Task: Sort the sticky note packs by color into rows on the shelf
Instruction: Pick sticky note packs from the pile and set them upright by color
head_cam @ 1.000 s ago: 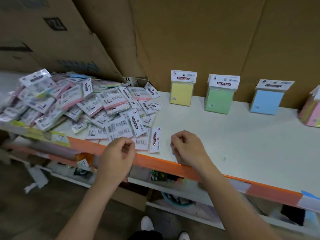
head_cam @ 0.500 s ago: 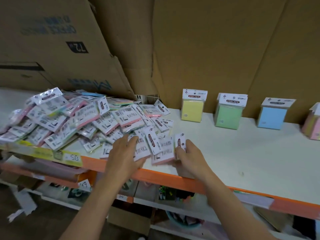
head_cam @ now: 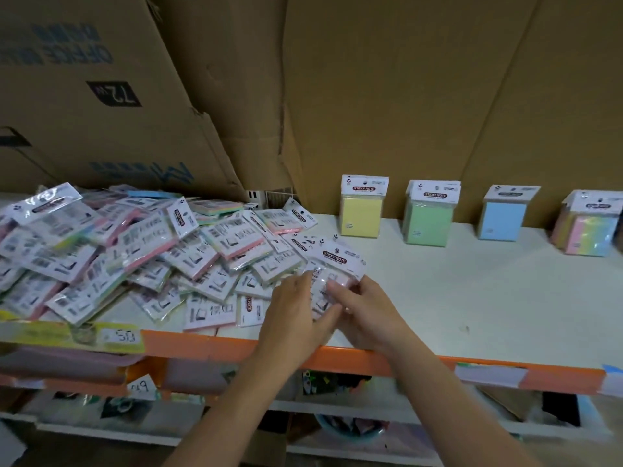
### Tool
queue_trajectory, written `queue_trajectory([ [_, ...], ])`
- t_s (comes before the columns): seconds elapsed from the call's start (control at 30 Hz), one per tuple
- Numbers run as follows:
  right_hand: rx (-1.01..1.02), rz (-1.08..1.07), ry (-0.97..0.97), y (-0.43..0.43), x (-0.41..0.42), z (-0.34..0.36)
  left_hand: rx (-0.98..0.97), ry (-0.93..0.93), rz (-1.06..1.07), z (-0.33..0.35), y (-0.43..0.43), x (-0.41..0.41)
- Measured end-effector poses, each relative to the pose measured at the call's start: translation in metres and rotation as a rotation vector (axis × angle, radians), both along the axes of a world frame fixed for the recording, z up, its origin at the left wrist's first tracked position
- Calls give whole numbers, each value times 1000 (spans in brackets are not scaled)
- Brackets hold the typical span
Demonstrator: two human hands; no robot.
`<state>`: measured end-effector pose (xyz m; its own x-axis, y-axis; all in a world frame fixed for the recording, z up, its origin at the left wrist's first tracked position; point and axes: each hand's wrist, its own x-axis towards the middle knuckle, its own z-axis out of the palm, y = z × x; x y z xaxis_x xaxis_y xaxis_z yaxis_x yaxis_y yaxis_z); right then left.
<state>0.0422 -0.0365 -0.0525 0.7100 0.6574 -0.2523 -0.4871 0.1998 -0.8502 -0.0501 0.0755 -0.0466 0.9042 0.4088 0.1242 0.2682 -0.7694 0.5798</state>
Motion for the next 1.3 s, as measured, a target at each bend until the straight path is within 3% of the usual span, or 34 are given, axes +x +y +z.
queue_trajectory([
  [0.1, -23, -89, 7, 1, 5, 3, -4, 22, -69, 6, 13, 2],
  [0.23, -61, -146, 46, -5, 16, 9, 403, -57, 42, 26, 57, 14],
  [0.43, -95, -97, 17, 5, 23, 14, 607, 376, 52, 46, 124, 33],
  [0.63, -135, -87, 38, 12, 30, 6, 675, 477, -27, 59, 134, 43],
  [0.87, -195, -2, -66, 14, 30, 3, 936, 244, 0, 70, 112, 25],
  [1.03, -204, -29, -31, 25, 19, 7, 740, 36, -89, 53, 51, 18],
  [1.2, -130, -26, -27, 20, 19, 10, 512, 97, -186, 36, 28, 18],
  [1.3, -143, -51, -74, 15, 21, 9, 259, 5, -260, 29, 38, 15],
])
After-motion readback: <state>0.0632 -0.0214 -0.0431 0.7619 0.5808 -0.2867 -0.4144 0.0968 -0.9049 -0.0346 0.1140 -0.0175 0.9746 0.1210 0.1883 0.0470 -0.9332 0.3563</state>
